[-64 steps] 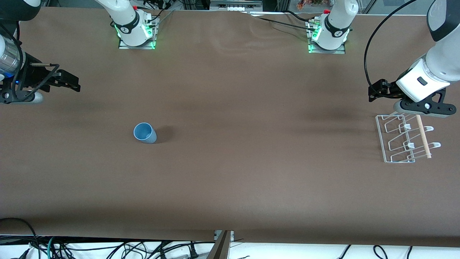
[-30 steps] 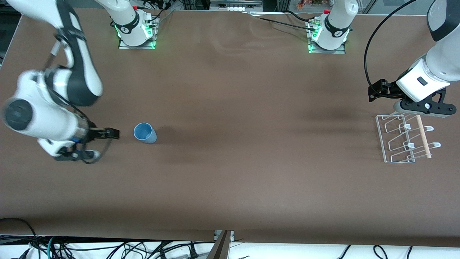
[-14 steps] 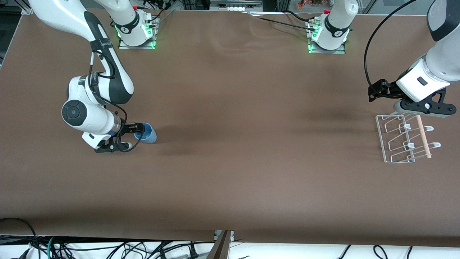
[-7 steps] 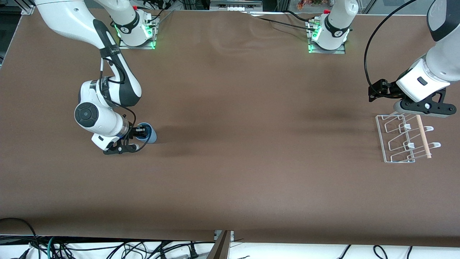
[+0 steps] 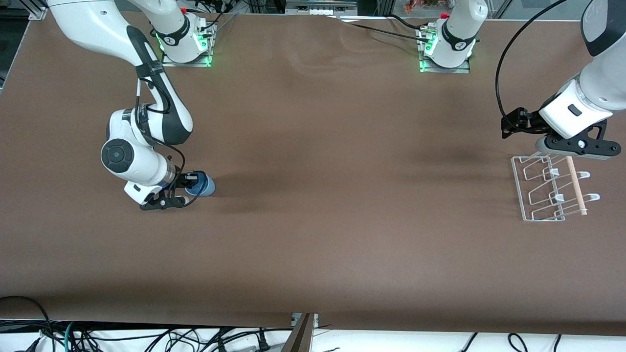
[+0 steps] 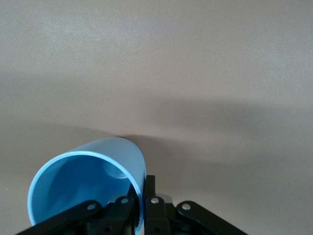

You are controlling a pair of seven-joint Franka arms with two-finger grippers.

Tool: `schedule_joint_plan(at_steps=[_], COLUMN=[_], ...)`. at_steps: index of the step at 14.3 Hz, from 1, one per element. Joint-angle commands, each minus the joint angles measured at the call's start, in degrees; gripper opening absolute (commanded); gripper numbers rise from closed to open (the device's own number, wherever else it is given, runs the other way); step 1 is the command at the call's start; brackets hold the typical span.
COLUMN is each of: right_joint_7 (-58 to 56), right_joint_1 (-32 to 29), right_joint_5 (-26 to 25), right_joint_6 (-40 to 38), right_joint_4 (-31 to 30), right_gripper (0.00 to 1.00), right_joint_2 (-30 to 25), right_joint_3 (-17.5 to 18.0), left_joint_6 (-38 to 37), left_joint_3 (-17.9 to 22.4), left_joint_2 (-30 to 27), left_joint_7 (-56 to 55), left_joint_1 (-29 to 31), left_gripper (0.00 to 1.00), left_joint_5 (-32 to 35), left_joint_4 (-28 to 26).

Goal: Transfer cup to left arm and place on rack
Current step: 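Close the right gripper on the blue cup, then lift the cup with the right gripper while the left gripper approaches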

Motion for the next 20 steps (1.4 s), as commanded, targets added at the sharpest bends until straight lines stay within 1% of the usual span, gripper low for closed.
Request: schedule_joint_plan(at_steps=[1,3,4,5,7,9,10,12,13,14,16,18,20], right_joint_7=[4.8,13.0,17.4,21.2,27.1,35.1,39.0,44.2,46.7,48.5,54.8,59.0,62.3], right_joint_1=[0.8,2.7,3.4,4.4,6.0,7.7,9.9,13.0,15.3,17.2,20.2,23.0,25.9], right_joint_5=[0.8,1.4,3.1,6.4,16.3,26.7,31.4,39.3,42.7,43.7,43.9,43.9,43.9], right_joint_6=[-4.0,-10.9,-12.5,-12.7,-12.6,-11.9,-11.1,-10.5,-10.5,-10.5,-9.5,-4.9,0.6], right_joint_4=[3.9,10.6,13.2,15.2,20.1,22.2,23.1,26.4,28.3,29.9,32.8,35.7,36.8], right_gripper=[0.00,0.00,0.00,0.00,0.00,0.00,0.00,0.00,0.00,0.00,0.00,0.00,0.00], right_joint_2=[-1.0,-0.5,-0.3,-0.3,-0.1,-0.1,-0.1,0.1,0.4,0.5,0.6,2.1,2.7], right_joint_3=[0.2,0.8,1.0,1.0,1.0,1.0,1.0,1.1,1.2,1.2,1.2,1.3,1.3], left_joint_6=[-0.5,-0.5,-0.5,-0.5,-0.5,-0.5,-0.6,-1.1,-2.7,-4.5,-6.8,-6.8,-6.7], left_joint_3=[-0.2,-0.2,-0.2,-0.2,-0.2,-0.2,-0.2,-0.3,-0.4,-0.5,-0.5,-1.0,-1.4], left_joint_2=[-0.4,-0.4,-0.4,-0.4,-0.4,-0.4,-0.4,-0.1,0.0,0.0,0.4,0.9,2.2], left_joint_7=[0.0,0.0,0.0,0.0,0.0,0.0,0.0,0.0,0.1,0.1,0.6,4.3,9.1], left_joint_1=[0.4,0.4,0.4,0.4,0.4,0.4,0.4,0.1,-0.3,-0.4,-0.6,-1.1,-2.1], left_gripper=[1.00,1.00,1.00,1.00,1.00,1.00,1.00,1.00,1.00,1.00,1.00,1.00,1.00], left_joint_5=[-1.4,-1.4,-1.4,-1.4,-1.4,-1.4,-1.4,-1.5,-2.6,-4.5,-7.5,-7.7,-8.1], left_joint_4=[0.2,0.2,0.2,0.2,0.2,0.2,0.2,0.2,0.2,0.2,0.2,1.1,2.2])
